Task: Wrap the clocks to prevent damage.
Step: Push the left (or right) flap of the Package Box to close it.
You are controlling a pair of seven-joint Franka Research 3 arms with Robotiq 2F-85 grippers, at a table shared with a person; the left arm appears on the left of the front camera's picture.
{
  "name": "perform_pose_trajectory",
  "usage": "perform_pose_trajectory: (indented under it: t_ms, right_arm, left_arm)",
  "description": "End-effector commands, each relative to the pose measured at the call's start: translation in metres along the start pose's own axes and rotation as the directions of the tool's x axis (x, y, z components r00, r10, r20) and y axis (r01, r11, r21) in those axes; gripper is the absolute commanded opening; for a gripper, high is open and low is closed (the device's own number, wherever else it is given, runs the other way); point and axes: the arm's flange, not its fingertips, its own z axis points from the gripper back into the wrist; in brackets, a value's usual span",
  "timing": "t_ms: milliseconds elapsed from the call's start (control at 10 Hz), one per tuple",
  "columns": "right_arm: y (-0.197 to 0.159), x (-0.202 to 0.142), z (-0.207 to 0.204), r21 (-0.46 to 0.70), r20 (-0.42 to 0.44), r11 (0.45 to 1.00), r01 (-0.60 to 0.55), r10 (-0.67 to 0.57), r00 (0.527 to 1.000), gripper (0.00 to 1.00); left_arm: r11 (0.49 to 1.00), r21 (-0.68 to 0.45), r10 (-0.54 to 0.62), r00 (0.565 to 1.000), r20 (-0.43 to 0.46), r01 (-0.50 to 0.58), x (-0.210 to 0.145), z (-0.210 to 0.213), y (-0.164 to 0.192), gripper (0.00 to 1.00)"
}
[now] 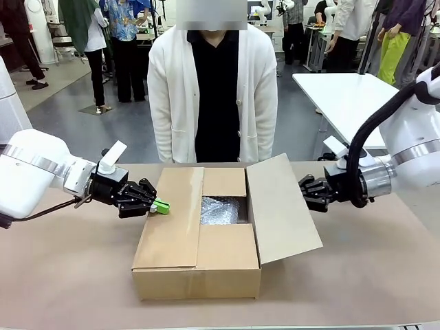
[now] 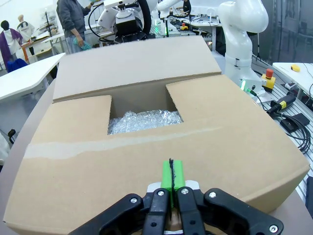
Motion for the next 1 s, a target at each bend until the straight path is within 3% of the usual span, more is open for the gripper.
perform_pose_trajectory:
  t_ms: [0,200,900]
  right_arm:
    - [0.008,0.013,-0.019,0.012,0.039,1.000,-0.018,0.017,0.999,0.01]
    - [0.012,0.028,-0.041,0.040,0.038,0.998,-0.041,0.039,0.999,0.01]
    - [0.006,0.025,-0.101,0.052,-0.053,0.998,-0.046,0.048,0.997,0.01]
  left_arm:
    - [1.000,0.004,-0.001,1.000,-0.009,0.001,-0.004,-0.001,0.000,0.00]
    - [1.000,0.004,-0.001,1.000,-0.009,0.001,-0.004,-0.001,0.000,0.00]
    - [1.000,0.004,-0.001,1.000,-0.009,0.001,-0.004,-0.001,0.000,0.00]
